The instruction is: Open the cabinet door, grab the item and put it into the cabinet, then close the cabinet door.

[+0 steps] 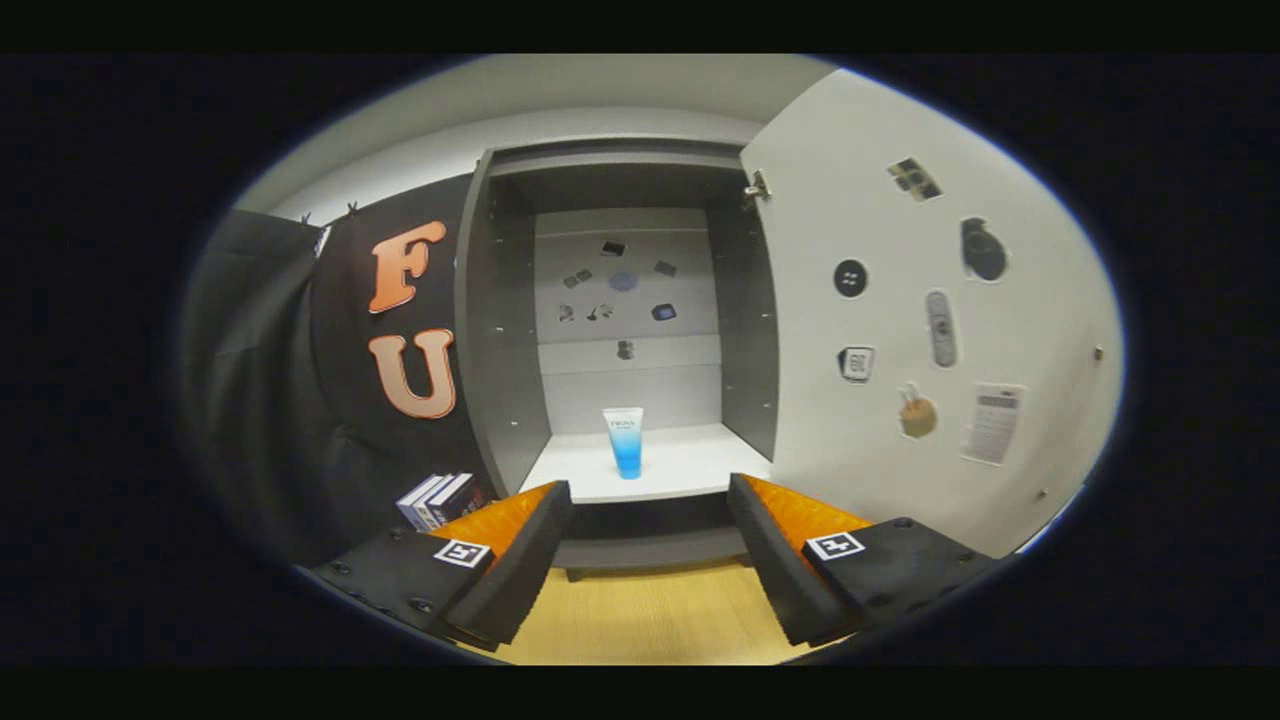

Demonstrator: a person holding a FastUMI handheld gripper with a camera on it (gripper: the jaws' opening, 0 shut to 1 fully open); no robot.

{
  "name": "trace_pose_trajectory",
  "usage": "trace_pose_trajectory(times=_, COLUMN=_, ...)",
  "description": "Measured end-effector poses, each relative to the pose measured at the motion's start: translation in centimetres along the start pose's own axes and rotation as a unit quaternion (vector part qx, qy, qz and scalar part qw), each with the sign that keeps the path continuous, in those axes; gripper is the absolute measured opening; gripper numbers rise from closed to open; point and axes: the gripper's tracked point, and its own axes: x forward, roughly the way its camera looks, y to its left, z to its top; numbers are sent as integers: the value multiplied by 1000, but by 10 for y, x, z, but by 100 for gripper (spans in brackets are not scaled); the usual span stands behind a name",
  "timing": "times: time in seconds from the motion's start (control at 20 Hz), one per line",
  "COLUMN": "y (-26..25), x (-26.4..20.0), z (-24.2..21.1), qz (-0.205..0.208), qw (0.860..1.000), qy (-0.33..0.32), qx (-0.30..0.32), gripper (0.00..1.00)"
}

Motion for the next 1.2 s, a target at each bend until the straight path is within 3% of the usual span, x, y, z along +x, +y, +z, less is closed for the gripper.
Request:
trace_pose_trajectory(times=0.35, y=-88, x=-120, z=-22, qz=-72, qw=997, qy=-16, qx=11, gripper=99)
trace_pose_trajectory(times=0.6, y=-167, x=-169, z=-21, qz=-132, qw=990, qy=-37, qx=-15, gripper=99)
trace_pose_trajectory(times=0.95, y=-275, x=-169, z=-35, qz=-165, qw=986, qy=-29, qx=19, gripper=99)
trace_pose_trajectory(times=1.2, y=-329, x=-131, z=-64, qz=-165, qw=986, qy=-14, qx=32, gripper=98)
